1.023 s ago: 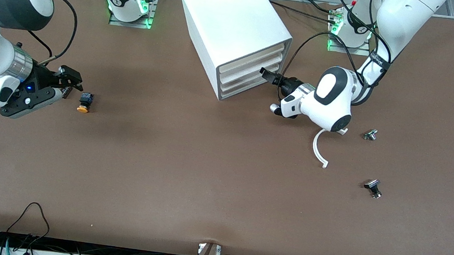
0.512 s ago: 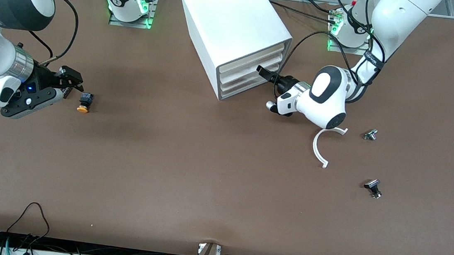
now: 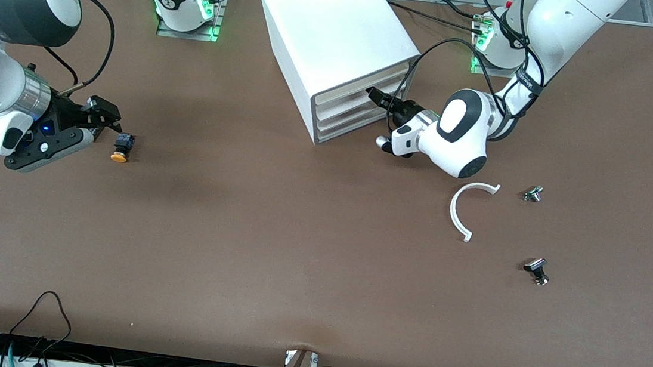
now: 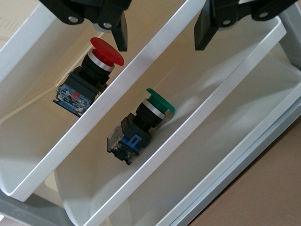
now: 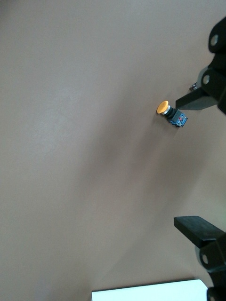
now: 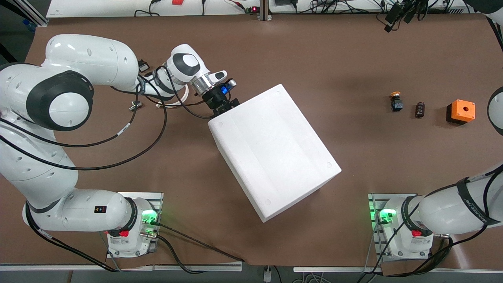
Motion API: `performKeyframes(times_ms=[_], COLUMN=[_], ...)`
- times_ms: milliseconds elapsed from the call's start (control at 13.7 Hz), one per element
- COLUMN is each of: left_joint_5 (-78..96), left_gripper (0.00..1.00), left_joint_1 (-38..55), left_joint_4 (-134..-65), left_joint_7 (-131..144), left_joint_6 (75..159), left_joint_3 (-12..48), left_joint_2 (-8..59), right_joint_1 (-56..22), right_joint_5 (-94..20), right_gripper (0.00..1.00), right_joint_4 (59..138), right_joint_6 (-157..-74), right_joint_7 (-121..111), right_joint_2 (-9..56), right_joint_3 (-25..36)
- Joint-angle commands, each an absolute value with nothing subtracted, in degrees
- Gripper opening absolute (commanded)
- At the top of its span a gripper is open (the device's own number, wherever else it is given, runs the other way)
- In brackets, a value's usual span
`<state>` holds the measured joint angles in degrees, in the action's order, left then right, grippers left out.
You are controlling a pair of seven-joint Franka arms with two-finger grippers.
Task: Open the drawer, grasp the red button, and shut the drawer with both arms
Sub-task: 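Pull the drawer open with the left gripper while the right gripper reaches in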
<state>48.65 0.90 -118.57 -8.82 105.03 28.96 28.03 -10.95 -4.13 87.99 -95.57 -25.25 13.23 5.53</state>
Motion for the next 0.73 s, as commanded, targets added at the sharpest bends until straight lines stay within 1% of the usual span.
performKeyframes(times_ms=[0, 73, 146, 219, 365, 658], left_joint_5=[50.2, 50.2, 50.0, 49.7, 49.3, 49.3], left_gripper=[0.47, 0.37, 0.32, 0.24, 0.18, 0.18], left_joint_1=[0.9, 0.8, 0.8, 0.6, -0.3, -0.6], left_joint_4=[-119.9, -120.2, -120.3, -120.3, -120.2, -120.1], left_joint_7=[-10.4, -10.4, -10.4, -10.4, -10.5, -9.7], left_joint_6=[105.8, 105.8, 105.8, 105.7, 105.7, 105.7], left_joint_3=[29.2, 29.2, 29.2, 29.1, 28.5, 26.1], left_joint_2=[27.0, 27.0, 27.0, 27.2, 27.3, 27.5], right_joint_1=[-11.4, -11.5, -11.4, -11.4, -11.5, -12.7], right_joint_5=[-3.8, -3.8, -3.9, -3.9, -3.9, -3.9], right_gripper=[1.00, 1.00, 1.00, 1.00, 1.00, 1.00], right_joint_4=[87.7, 87.7, 87.6, 87.7, 87.6, 87.6], right_joint_6=[-95.8, -95.8, -95.8, -95.8, -95.8, -96.8], right_joint_7=[-25.8, -25.8, -25.9, -25.9, -25.8, -25.9], right_joint_2=[13.4, 13.4, 13.4, 13.4, 13.4, 13.7], right_joint_3=[5.7, 5.6, 5.6, 5.6, 5.6, 5.6])
